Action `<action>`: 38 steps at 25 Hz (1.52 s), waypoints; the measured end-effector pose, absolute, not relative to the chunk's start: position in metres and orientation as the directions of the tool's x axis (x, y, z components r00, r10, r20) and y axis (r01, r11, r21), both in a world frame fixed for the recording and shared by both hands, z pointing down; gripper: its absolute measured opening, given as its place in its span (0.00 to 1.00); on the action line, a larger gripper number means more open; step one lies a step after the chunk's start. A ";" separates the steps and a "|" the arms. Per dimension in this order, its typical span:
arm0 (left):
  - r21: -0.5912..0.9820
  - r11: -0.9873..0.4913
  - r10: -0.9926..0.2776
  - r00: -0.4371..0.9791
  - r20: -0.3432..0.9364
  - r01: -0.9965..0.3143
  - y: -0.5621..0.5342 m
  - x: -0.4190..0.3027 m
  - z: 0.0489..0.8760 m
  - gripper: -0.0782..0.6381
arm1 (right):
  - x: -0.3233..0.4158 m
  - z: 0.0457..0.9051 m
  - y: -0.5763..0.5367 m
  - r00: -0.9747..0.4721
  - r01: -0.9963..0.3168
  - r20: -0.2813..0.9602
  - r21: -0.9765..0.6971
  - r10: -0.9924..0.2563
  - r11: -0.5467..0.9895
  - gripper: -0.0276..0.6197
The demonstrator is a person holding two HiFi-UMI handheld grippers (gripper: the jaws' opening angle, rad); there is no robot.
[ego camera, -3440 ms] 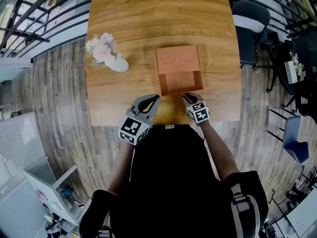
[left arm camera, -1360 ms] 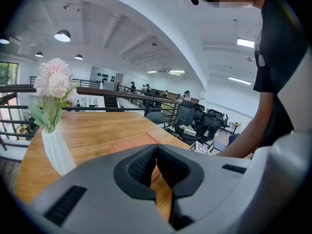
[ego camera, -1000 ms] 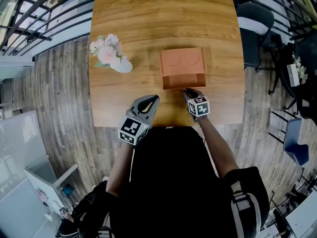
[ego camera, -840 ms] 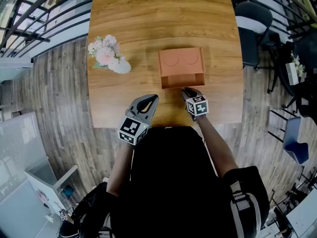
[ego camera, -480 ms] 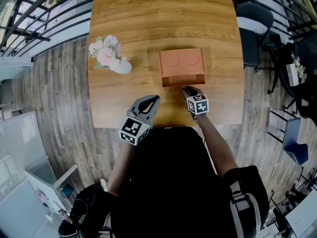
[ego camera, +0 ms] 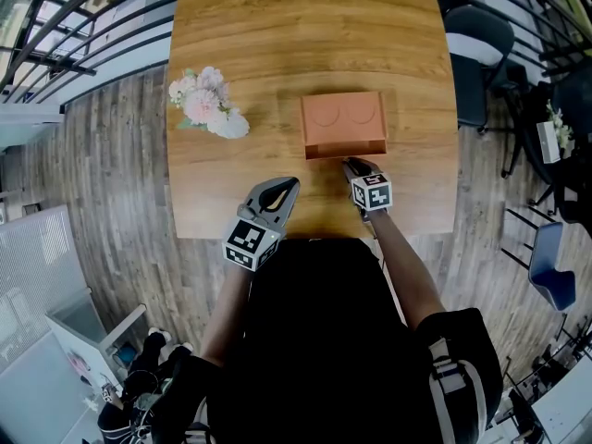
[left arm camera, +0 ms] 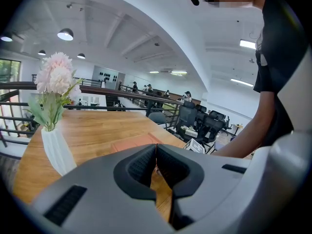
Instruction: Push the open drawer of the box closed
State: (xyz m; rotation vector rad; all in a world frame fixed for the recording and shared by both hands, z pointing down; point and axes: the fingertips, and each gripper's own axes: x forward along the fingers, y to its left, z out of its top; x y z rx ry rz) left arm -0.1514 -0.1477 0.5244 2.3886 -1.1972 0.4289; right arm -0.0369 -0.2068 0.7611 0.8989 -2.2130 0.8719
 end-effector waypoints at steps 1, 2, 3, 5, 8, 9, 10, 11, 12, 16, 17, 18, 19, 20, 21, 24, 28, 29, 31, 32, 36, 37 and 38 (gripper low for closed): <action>0.238 -0.534 -0.678 0.579 0.453 -0.811 -0.148 -0.151 0.524 0.14 | -0.037 0.761 -0.208 -0.598 -0.755 0.712 -0.345 -0.369 0.558 0.17; 0.239 -0.534 -0.677 0.580 0.454 -0.811 -0.148 -0.151 0.524 0.14 | -0.037 0.761 -0.209 -0.598 -0.755 0.711 -0.345 -0.370 0.558 0.17; 0.239 -0.534 -0.676 0.580 0.455 -0.811 -0.148 -0.151 0.524 0.14 | -0.037 0.760 -0.210 -0.599 -0.754 0.710 -0.344 -0.370 0.559 0.17; 0.240 -0.535 -0.674 0.580 0.458 -0.810 -0.148 -0.151 0.525 0.14 | -0.038 0.761 -0.212 -0.599 -0.753 0.710 -0.344 -0.370 0.561 0.17; 0.237 -0.536 -0.672 0.579 0.462 -0.810 -0.148 -0.152 0.524 0.14 | -0.039 0.760 -0.215 -0.601 -0.751 0.707 -0.342 -0.372 0.564 0.17; 0.237 -0.536 -0.670 0.579 0.465 -0.810 -0.148 -0.151 0.524 0.14 | -0.039 0.759 -0.216 -0.602 -0.751 0.706 -0.342 -0.373 0.565 0.17; 0.238 -0.535 -0.670 0.578 0.466 -0.811 -0.149 -0.151 0.524 0.14 | -0.039 0.759 -0.218 -0.602 -0.751 0.706 -0.341 -0.373 0.566 0.17; 0.239 -0.532 -0.672 0.577 0.464 -0.812 -0.150 -0.151 0.524 0.14 | -0.039 0.759 -0.220 -0.602 -0.751 0.706 -0.340 -0.374 0.567 0.17; 0.240 -0.530 -0.675 0.576 0.462 -0.814 -0.151 -0.151 0.524 0.14 | -0.039 0.759 -0.222 -0.601 -0.751 0.706 -0.338 -0.374 0.567 0.17; 0.234 -0.530 -0.679 0.573 0.459 -0.815 -0.152 -0.152 0.525 0.14 | -0.041 0.759 -0.227 -0.599 -0.751 0.706 -0.331 -0.379 0.571 0.17; 0.233 -0.530 -0.680 0.573 0.457 -0.815 -0.151 -0.152 0.524 0.14 | -0.042 0.759 -0.228 -0.599 -0.751 0.705 -0.330 -0.380 0.571 0.17; 0.233 -0.529 -0.681 0.572 0.456 -0.816 -0.151 -0.152 0.524 0.14 | -0.042 0.759 -0.230 -0.598 -0.752 0.705 -0.330 -0.381 0.571 0.17; 0.234 -0.528 -0.682 0.571 0.457 -0.817 -0.151 -0.153 0.523 0.14 | -0.042 0.758 -0.231 -0.599 -0.752 0.705 -0.330 -0.381 0.571 0.17; 0.234 -0.526 -0.682 0.570 0.459 -0.818 -0.151 -0.153 0.523 0.14 | -0.042 0.758 -0.232 -0.599 -0.751 0.704 -0.330 -0.381 0.571 0.17; 0.234 -0.524 -0.681 0.568 0.462 -0.819 -0.150 -0.154 0.523 0.14 | -0.042 0.757 -0.233 -0.599 -0.751 0.704 -0.330 -0.381 0.572 0.17; 0.234 -0.519 -0.680 0.563 0.469 -0.822 -0.148 -0.155 0.526 0.14 | -0.043 0.758 -0.237 -0.598 -0.752 0.703 -0.328 -0.384 0.572 0.17; 0.233 -0.519 -0.685 0.564 0.461 -0.822 -0.150 -0.156 0.525 0.14 | -0.044 0.759 -0.242 -0.597 -0.754 0.702 -0.325 -0.389 0.571 0.17; 0.233 -0.520 -0.686 0.564 0.460 -0.822 -0.150 -0.155 0.525 0.14 | -0.045 0.759 -0.243 -0.597 -0.754 0.701 -0.324 -0.390 0.571 0.17; 0.233 -0.521 -0.684 0.565 0.460 -0.821 -0.150 -0.155 0.525 0.14 | -0.045 0.758 -0.245 -0.595 -0.756 0.701 -0.321 -0.393 0.571 0.17; 0.234 -0.522 -0.683 0.566 0.462 -0.820 -0.149 -0.155 0.525 0.14 | -0.045 0.758 -0.245 -0.594 -0.756 0.702 -0.320 -0.394 0.571 0.17; 0.230 -0.518 -0.687 0.561 0.462 -0.824 -0.151 -0.156 0.523 0.14 | -0.045 0.758 -0.246 -0.596 -0.753 0.701 -0.318 -0.392 0.576 0.17; 0.230 -0.518 -0.687 0.561 0.462 -0.824 -0.151 -0.157 0.523 0.14 | -0.045 0.758 -0.246 -0.596 -0.752 0.701 -0.318 -0.391 0.577 0.17; 0.230 -0.518 -0.687 0.561 0.462 -0.824 -0.151 -0.157 0.523 0.14 | -0.045 0.757 -0.246 -0.596 -0.752 0.702 -0.317 -0.390 0.578 0.17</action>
